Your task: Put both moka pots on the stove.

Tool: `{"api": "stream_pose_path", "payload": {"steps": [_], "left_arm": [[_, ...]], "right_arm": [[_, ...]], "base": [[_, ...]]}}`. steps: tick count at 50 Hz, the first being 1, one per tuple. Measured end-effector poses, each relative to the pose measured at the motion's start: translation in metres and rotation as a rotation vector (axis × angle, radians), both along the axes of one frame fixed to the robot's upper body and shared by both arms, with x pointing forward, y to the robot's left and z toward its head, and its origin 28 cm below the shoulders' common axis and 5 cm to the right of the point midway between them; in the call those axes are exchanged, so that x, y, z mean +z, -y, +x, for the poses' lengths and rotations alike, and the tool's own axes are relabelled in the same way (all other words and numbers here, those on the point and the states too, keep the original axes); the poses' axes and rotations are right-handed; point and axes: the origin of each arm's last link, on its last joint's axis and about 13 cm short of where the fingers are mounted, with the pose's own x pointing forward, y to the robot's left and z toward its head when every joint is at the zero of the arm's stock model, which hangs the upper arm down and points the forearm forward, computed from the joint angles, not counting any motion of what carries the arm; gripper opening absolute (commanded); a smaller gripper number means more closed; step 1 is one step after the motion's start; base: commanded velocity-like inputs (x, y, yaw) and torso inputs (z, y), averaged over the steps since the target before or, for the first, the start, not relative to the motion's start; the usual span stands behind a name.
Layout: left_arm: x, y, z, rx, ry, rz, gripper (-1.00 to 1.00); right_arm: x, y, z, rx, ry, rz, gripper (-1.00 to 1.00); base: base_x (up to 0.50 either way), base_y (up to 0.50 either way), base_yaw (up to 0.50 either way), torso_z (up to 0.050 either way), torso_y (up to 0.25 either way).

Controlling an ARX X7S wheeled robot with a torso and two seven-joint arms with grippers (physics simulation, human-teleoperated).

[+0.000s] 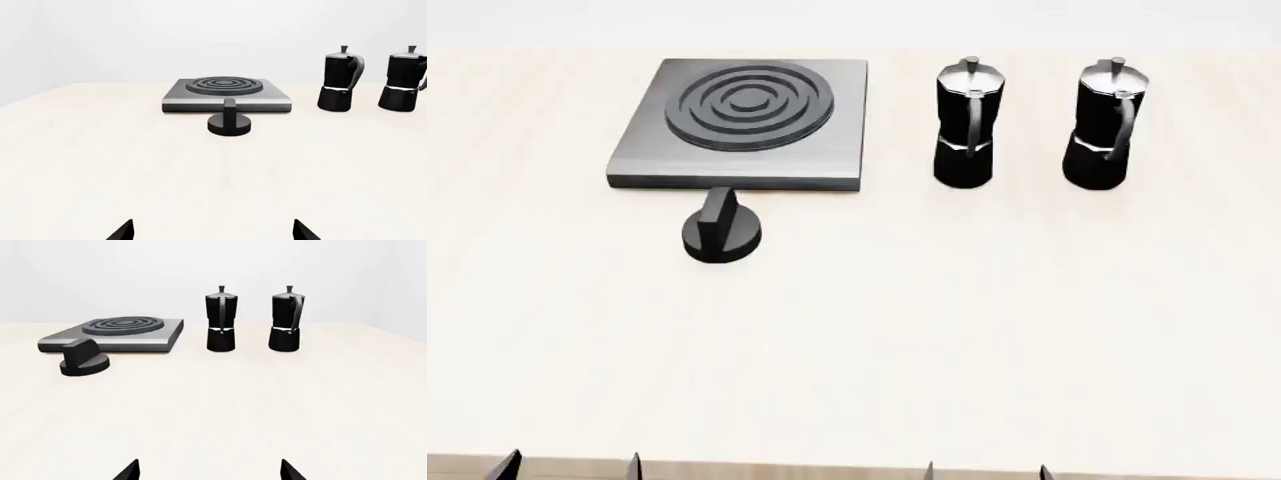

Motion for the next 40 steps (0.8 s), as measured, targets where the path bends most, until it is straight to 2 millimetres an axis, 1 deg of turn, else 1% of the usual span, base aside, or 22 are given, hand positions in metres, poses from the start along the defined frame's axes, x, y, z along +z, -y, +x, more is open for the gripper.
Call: {"api": "stream_pose_path", "payload": {"steps": [1,2,15,22,32,40], "left_arm": [[0.003,-0.005,0.002,0.007,0.006,-0.003,1.0],[0.004,-0.006,0.003,0.011,0.01,0.0,1.0],[0.001,-0.002,0.001,0.001,0.001,0.006,1.0],[0.002,0.0,0.0,-0.003,0.004,0.012,1.0],[0.018,0.002,-0.004,-0.015,0.044,0.021,1.0],[0.044,0.004,-0.011,-0.024,0.117,0.013,1.0]], "right_arm": [[-0.001,-0.001,0.001,0.002,0.001,0.001,1.0],[-0.001,-0.001,0.001,0.002,0.0,0.002,1.0],[0.0,-0.001,0.0,0.004,0.002,0.003,1.0],[0.006,-0.001,-0.001,0.007,0.017,-0.005,1.0],[0.03,-0.001,-0.006,0.012,0.082,-0.012,1.0],[0.059,-0.001,-0.014,0.015,0.158,-0.008,1.0]], "base": [[0.0,0.0,0.0,0.0,0.0],[0.0,0.0,0.0,0.0,0.0],[0.0,0.0,0.0,0.0,0.0],[0.0,0.0,0.0,0.0,0.0],[0.0,0.0,0.0,0.0,0.0],[0.0,0.0,0.0,0.0,0.0]]}}
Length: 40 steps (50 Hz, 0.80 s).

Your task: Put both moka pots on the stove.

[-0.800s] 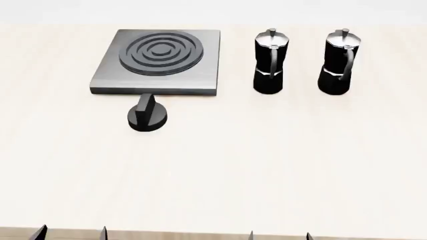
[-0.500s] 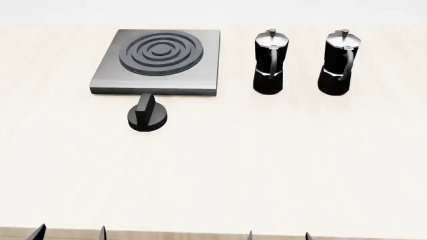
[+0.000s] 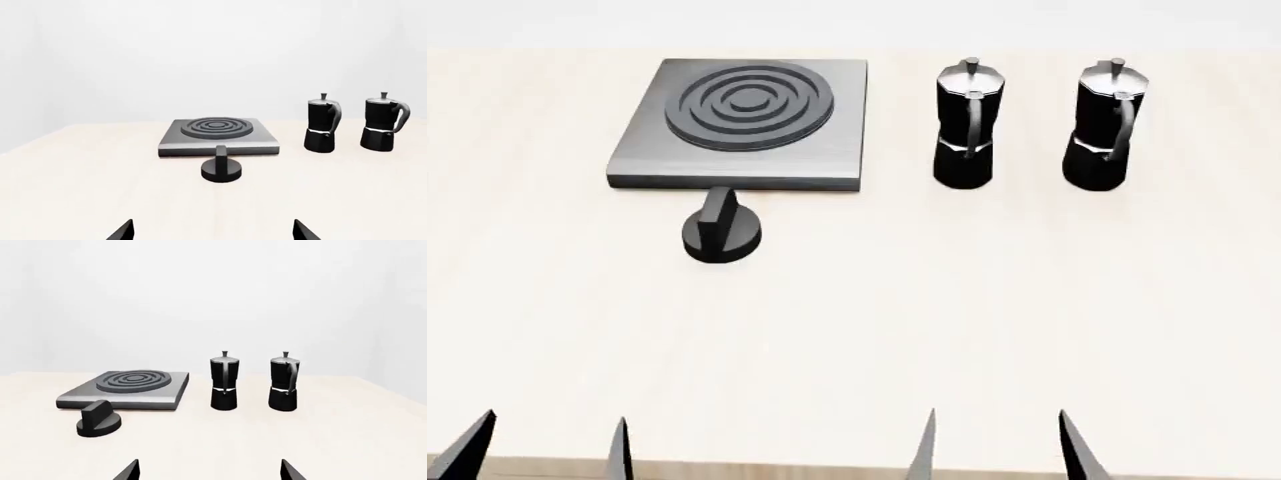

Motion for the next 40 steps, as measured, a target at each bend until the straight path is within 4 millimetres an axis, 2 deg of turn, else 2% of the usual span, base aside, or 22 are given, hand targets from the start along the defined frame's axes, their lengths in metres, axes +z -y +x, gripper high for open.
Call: {"api": "stream_pose_path", "payload": {"steps": [9,16,27,40], "left_arm": [[0.041,0.0,-0.014,-0.01,0.118,-0.014,1.0],[0.061,0.0,-0.023,-0.016,0.18,-0.018,1.0],[0.073,0.0,-0.031,-0.02,0.23,-0.022,1.0],[0.078,0.001,-0.034,-0.026,0.246,-0.028,1.0]], "right_arm": [[0.035,-0.001,-0.013,0.013,0.099,0.005,1.0],[0.055,-0.003,-0.024,0.019,0.169,0.01,1.0],[0.069,-0.005,-0.033,0.026,0.232,0.004,1.0],[0.071,-0.006,-0.034,0.036,0.241,0.003,1.0]], "base": [[0.0,0.0,0.0,0.0,0.0],[0.0,0.0,0.0,0.0,0.0],[0.0,0.0,0.0,0.0,0.0],[0.25,0.0,0.0,0.0,0.0]]}}
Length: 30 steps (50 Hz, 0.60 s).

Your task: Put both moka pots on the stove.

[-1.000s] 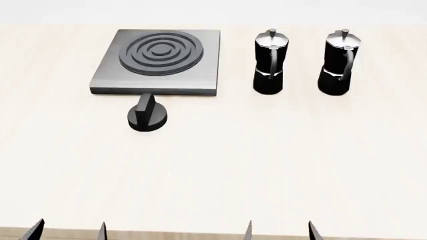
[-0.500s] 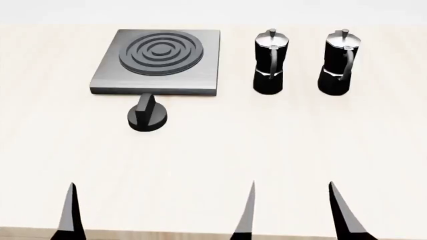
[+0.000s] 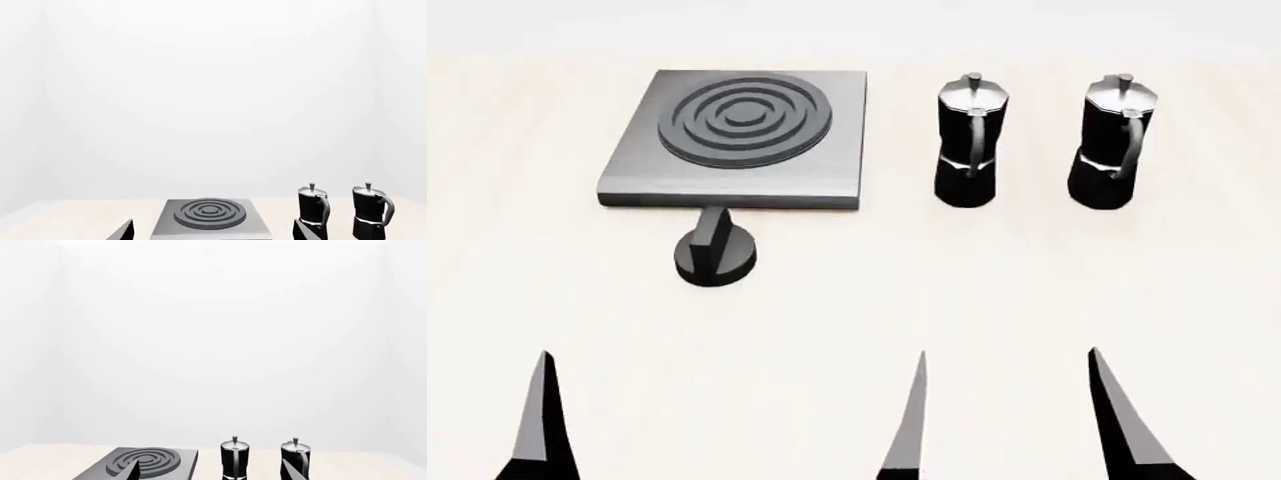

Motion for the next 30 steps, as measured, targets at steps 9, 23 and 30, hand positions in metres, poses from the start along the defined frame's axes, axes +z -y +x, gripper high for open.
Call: {"api": "stream_pose_path", "payload": {"steps": [9,23,30], "left_arm": [[-0.0005,0.0004,0.0,-0.004,-0.002,0.0,1.0],[-0.0004,0.0009,-0.0004,-0.004,-0.002,0.002,1.0],[0.0,0.0011,-0.0006,-0.003,0.0,0.004,1.0]], "right_arm": [[-0.0019,-0.0004,0.0009,0.003,-0.005,0.001,1.0],[-0.0029,-0.0004,0.0014,0.003,-0.008,0.001,1.0],[-0.003,-0.0003,0.0015,0.005,-0.009,0.001,1.0]], "base": [[0.25,0.0,0.0,0.0,0.0],[0.25,0.0,0.0,0.0,0.0],[0.25,0.0,0.0,0.0,0.0]]}}
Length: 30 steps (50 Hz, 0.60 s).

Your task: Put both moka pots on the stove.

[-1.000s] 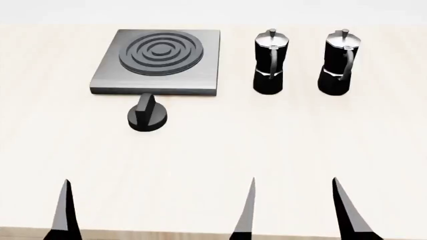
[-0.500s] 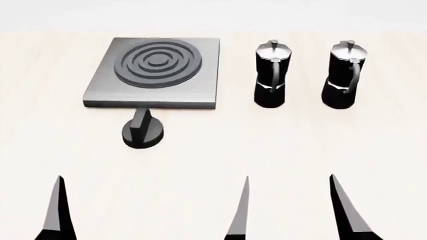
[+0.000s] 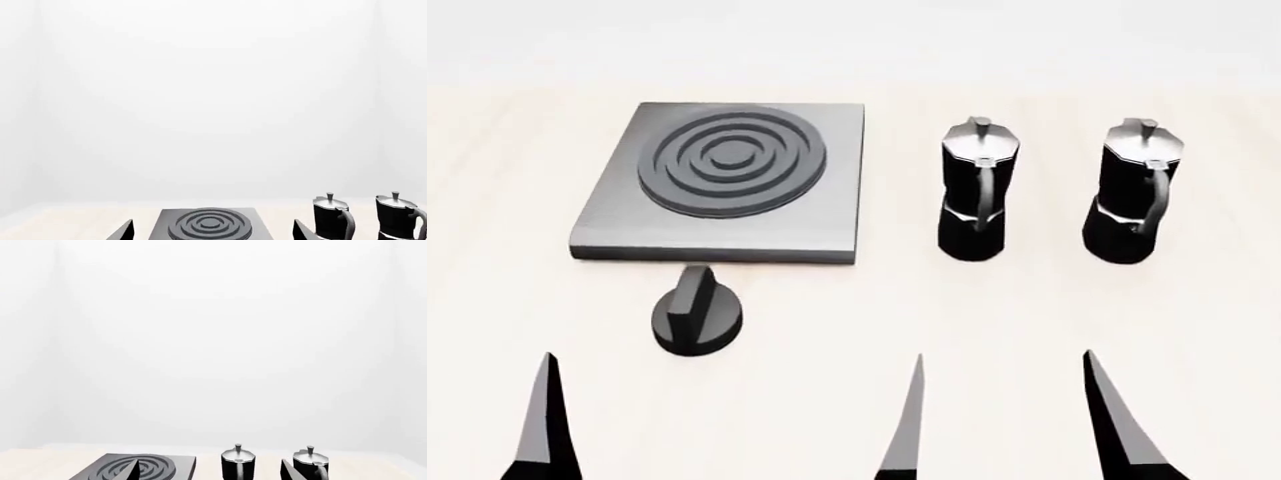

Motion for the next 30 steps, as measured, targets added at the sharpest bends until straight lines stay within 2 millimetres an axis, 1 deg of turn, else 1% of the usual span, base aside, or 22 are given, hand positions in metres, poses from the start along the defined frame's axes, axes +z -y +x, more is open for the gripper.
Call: {"api": "stream_pose_path", "payload": {"steps": [30], "left_arm": [[0.0014,0.0004,-0.0011,0.001,0.008,0.009,1.0]], "right_arm": [[0.0002,-0.0006,-0.0004,0.004,-0.002,-0.003,1.0]], "base": [[0.25,0.0,0.0,0.0,0.0]]}}
